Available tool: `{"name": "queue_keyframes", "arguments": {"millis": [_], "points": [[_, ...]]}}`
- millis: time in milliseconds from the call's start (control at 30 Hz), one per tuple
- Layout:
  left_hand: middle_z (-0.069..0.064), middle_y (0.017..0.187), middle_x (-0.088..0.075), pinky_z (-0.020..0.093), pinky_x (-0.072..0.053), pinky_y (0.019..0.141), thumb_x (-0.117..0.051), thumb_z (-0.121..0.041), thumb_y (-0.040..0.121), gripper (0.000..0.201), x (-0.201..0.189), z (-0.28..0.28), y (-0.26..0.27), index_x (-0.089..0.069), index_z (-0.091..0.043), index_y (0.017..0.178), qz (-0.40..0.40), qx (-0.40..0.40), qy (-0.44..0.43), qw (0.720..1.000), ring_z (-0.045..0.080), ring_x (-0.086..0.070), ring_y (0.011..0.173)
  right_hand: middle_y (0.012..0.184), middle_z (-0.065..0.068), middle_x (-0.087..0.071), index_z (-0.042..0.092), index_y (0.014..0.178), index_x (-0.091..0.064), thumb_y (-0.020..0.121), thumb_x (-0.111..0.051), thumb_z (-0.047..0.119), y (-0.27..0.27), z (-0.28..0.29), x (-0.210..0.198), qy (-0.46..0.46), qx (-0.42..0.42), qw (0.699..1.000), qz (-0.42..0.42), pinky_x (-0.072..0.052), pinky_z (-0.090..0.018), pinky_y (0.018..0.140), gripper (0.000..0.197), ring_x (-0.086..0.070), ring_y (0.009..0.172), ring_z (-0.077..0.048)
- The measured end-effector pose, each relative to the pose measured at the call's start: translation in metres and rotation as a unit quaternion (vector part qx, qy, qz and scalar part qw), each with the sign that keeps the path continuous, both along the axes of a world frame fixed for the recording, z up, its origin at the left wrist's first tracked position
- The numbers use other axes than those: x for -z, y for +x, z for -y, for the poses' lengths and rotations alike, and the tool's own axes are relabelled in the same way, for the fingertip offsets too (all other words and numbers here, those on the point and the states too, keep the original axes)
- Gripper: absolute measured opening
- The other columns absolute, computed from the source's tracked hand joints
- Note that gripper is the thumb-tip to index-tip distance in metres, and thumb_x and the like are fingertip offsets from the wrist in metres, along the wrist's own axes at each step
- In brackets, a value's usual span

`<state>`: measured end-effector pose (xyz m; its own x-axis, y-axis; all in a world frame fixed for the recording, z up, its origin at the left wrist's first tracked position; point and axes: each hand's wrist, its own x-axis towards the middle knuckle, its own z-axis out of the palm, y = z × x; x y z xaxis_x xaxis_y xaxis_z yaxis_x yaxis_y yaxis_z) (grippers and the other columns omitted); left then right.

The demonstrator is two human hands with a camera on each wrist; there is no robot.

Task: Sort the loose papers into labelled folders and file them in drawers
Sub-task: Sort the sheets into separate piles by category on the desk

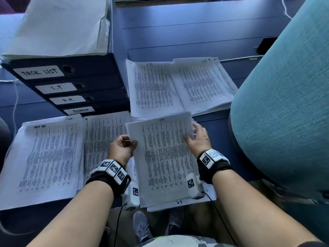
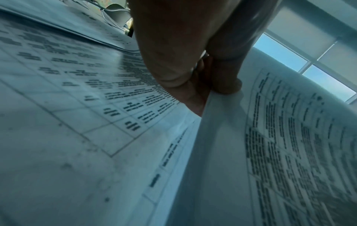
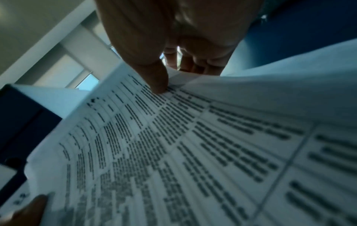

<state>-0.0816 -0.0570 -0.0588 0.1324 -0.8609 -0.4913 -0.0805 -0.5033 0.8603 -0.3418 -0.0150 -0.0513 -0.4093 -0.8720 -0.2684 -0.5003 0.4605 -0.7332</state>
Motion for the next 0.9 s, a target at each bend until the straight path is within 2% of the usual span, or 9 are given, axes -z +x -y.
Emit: {"name": "queue_keyframes", "arguments": {"millis": [167,333,400,433,533,600,667,800,900], "points": [[0.013,0.092,-0.07,0.047,-0.054,0.079,-0.073,-0.01,0.083,0.01,-0.003,-0.004,-0.003,-0.065,-0.015,0.081,-0.023,-0.002,-0.021,1.0,0.029,-0.065,0.088,0.098,0.004,-0.066,0.021,0.115,-0.055,0.089,-0.065,0.014,-0.001,-0.004,-0.003,-0.013,0.061,0.996,0.067,-0.045,-0.014,0.064,0.029,-0.062,0.078,-0.006],[0.012,0.086,-0.068,0.042,-0.052,0.069,-0.068,-0.017,0.089,0.007,0.005,-0.002,0.0,-0.065,-0.016,0.084,0.017,-0.008,-0.039,0.999,0.027,-0.06,0.078,0.081,0.003,-0.064,0.018,0.088,-0.058,0.09,-0.06,0.011,-0.006,-0.007,0.003,-0.031,0.08,0.996,0.04,-0.043,-0.019,0.056,0.007,-0.058,0.068,-0.012],[0.004,0.081,-0.065,0.03,-0.046,0.061,-0.067,-0.013,0.09,0.006,0.004,-0.001,0.002,-0.066,-0.011,0.096,0.055,-0.004,-0.05,0.997,0.02,-0.054,0.065,0.07,0.004,-0.057,0.019,0.076,-0.054,0.091,-0.057,0.012,-0.009,-0.01,0.007,-0.025,0.074,0.996,0.043,-0.04,-0.018,0.05,0.016,-0.052,0.062,-0.013],[0.003,0.083,-0.065,0.03,-0.044,0.064,-0.067,-0.012,0.089,0.01,0.005,0.0,0.004,-0.065,-0.01,0.099,0.067,-0.007,-0.053,0.996,0.018,-0.054,0.065,0.068,0.005,-0.055,0.02,0.074,-0.052,0.091,-0.056,0.012,-0.01,-0.01,0.008,-0.025,0.073,0.995,0.063,-0.04,-0.018,0.049,0.019,-0.051,0.061,-0.013],[0.005,0.089,-0.069,0.038,-0.054,0.08,-0.07,-0.01,0.087,0.01,0.007,0.004,0.009,-0.065,-0.015,0.093,0.063,-0.027,-0.049,0.996,0.023,-0.064,0.08,0.078,0.007,-0.065,0.023,0.081,-0.058,0.093,-0.057,0.009,-0.012,-0.013,0.004,-0.037,0.058,0.986,0.149,-0.048,-0.015,0.061,0.018,-0.058,0.068,-0.011],[0.003,0.088,-0.07,0.043,-0.055,0.089,-0.072,-0.008,0.085,0.014,0.007,0.006,0.012,-0.065,-0.019,0.086,0.047,-0.036,-0.039,0.997,0.024,-0.066,0.087,0.095,0.003,-0.072,0.024,0.095,-0.063,0.092,-0.057,0.006,-0.011,-0.013,0.003,-0.045,0.048,0.978,0.198,-0.053,-0.023,0.08,0.019,-0.066,0.085,-0.013],[0.004,0.087,-0.07,0.044,-0.055,0.09,-0.072,-0.005,0.084,0.015,0.004,0.006,0.012,-0.065,-0.017,0.087,0.029,-0.038,-0.04,0.998,0.025,-0.066,0.087,0.099,0.001,-0.073,0.023,0.1,-0.063,0.092,-0.057,0.003,-0.01,-0.014,0.002,-0.05,0.037,0.973,0.223,-0.052,-0.027,0.087,0.022,-0.067,0.09,-0.012],[0.007,0.088,-0.069,0.045,-0.054,0.086,-0.075,-0.003,0.08,0.017,-0.002,0.006,0.013,-0.064,-0.015,0.085,0.007,-0.045,-0.051,0.998,0.027,-0.064,0.088,0.097,-0.004,-0.071,0.013,0.101,-0.062,0.091,-0.059,0.002,-0.01,-0.014,0.001,-0.061,0.03,0.965,0.254,-0.053,-0.029,0.085,0.015,-0.066,0.088,-0.014],[0.008,0.082,-0.066,0.042,-0.053,0.077,-0.074,-0.003,0.081,0.016,-0.003,0.005,0.015,-0.062,-0.015,0.078,0.008,-0.034,-0.069,0.997,0.026,-0.062,0.082,0.088,0.002,-0.067,0.012,0.081,-0.061,0.088,-0.062,-0.002,-0.009,-0.013,-0.002,-0.079,0.041,0.963,0.254,-0.052,-0.02,0.074,0.016,-0.063,0.076,-0.006]]}}
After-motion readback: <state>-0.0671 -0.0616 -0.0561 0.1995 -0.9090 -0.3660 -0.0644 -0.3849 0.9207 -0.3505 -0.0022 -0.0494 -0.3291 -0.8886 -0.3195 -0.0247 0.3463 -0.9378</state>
